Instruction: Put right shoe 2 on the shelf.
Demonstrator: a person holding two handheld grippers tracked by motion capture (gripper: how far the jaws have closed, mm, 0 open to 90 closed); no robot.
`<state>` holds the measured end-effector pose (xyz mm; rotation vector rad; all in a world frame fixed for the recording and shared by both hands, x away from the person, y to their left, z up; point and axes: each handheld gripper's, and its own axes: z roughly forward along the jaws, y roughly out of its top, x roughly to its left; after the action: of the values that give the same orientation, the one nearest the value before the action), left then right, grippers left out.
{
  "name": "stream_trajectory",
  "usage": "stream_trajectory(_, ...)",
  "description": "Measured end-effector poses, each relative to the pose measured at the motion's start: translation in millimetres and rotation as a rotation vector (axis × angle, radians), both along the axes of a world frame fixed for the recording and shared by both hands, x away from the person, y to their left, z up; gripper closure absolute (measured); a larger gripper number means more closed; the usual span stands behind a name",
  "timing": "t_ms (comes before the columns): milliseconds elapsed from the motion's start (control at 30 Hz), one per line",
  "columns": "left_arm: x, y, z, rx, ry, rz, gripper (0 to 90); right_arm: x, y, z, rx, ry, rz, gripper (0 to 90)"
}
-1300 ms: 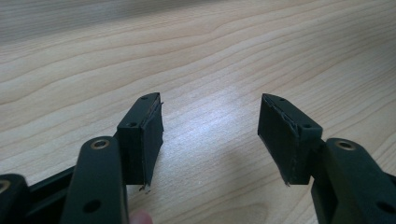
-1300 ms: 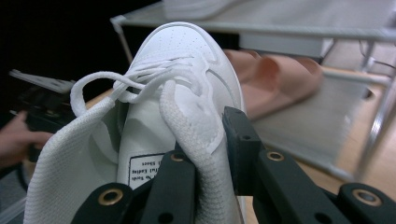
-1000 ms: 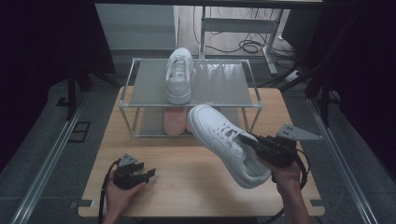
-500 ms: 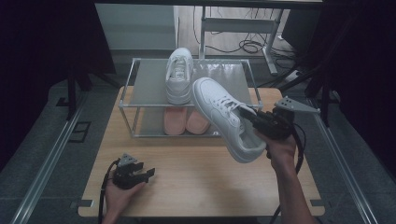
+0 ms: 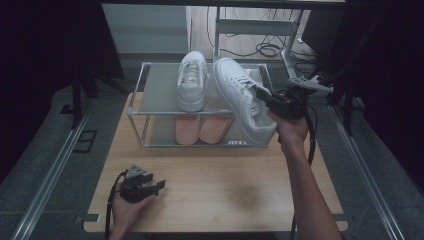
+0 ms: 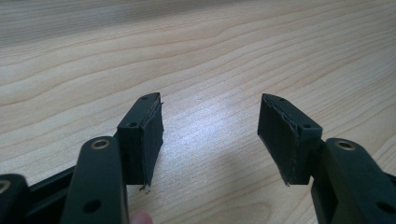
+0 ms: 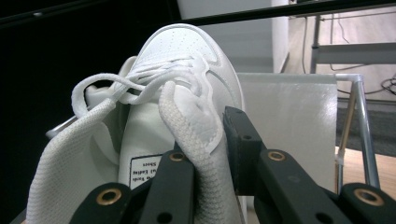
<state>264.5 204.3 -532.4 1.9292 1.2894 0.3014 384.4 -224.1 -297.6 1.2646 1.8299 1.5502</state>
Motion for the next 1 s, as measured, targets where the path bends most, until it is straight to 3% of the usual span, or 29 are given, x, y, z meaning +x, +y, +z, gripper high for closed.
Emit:
stream_trajectory(333, 0.2, -0.2, -0.1, -0.004, 0.001, -0.002, 40.7, 39.4, 16.5, 11.2, 0.008, 0.040, -0.079, 80.7)
stream_trajectory(533, -0.2, 0.1, 0.4, -0.010, 0.002, -0.002, 40.8, 58.3, 28.1, 16.0, 0.015, 0.077, -0.098, 80.6)
stream_trajectory(1000, 0.0, 1.7, 0.9, -0.022, -0.001, -0.003, 40.7, 101.7, 57.0, 11.7, -0.007, 0.145, -0.204, 80.6)
